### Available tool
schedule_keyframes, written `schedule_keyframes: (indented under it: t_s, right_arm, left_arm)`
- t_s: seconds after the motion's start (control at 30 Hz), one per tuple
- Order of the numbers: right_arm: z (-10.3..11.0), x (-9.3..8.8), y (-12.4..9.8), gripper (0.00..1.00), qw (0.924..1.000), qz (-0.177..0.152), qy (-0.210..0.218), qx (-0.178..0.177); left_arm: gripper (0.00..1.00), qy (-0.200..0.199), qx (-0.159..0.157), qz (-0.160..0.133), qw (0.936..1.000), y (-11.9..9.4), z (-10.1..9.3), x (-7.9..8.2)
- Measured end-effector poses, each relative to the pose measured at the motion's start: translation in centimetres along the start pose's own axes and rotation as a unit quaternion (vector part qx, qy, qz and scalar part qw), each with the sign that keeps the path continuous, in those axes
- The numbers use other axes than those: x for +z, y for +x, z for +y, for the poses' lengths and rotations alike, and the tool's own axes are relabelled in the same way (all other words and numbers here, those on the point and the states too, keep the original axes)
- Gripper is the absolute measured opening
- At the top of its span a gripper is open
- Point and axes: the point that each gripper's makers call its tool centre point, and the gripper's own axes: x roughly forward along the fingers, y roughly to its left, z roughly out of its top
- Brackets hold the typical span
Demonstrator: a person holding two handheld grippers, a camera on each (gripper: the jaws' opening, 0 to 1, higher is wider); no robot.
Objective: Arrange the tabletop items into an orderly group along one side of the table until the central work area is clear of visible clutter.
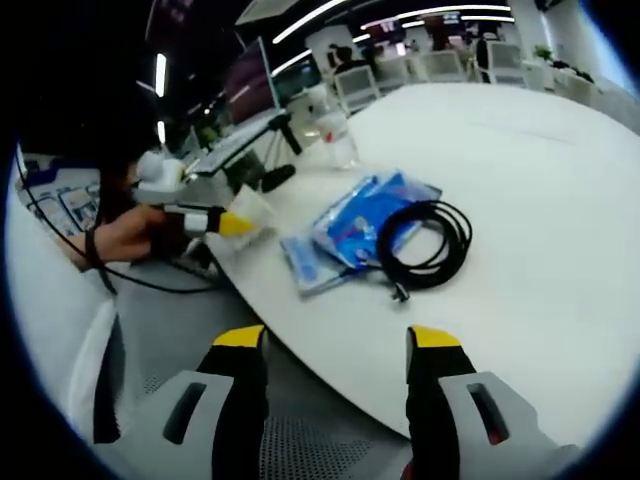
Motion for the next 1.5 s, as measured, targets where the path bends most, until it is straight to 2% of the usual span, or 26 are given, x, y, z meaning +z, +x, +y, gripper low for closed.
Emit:
schedule_keyframes:
  t_s: [0.03,0.5,1.03,1.5]
  right_arm:
    - [0.0,-0.1,0.0,0.54,1.0,0.001,0.0,0.001]
    - [0.6,0.1,0.4,0.54,1.0,-0.002,0.002,0.009]
    - [1.0,0.3,0.7,0.54,0.9997,-0.008,0.009,0.021]
    - [2.3,0.2,1.1,0.54,0.9986,-0.003,0.009,0.052]
  left_arm:
    - [0.4,0.025,-0.003,0.006,0.9997,0.1,-0.4,-0.1]
    - [0.4,0.083,-0.065,0.007,0.9944,0.5,-6.5,-0.4]
    - [0.4,0.132,-0.101,0.019,0.9859,0.6,-10.1,-1.3]
    - [0.4,0.197,-0.136,0.03,0.9705,0.6,-13.2,-1.8]
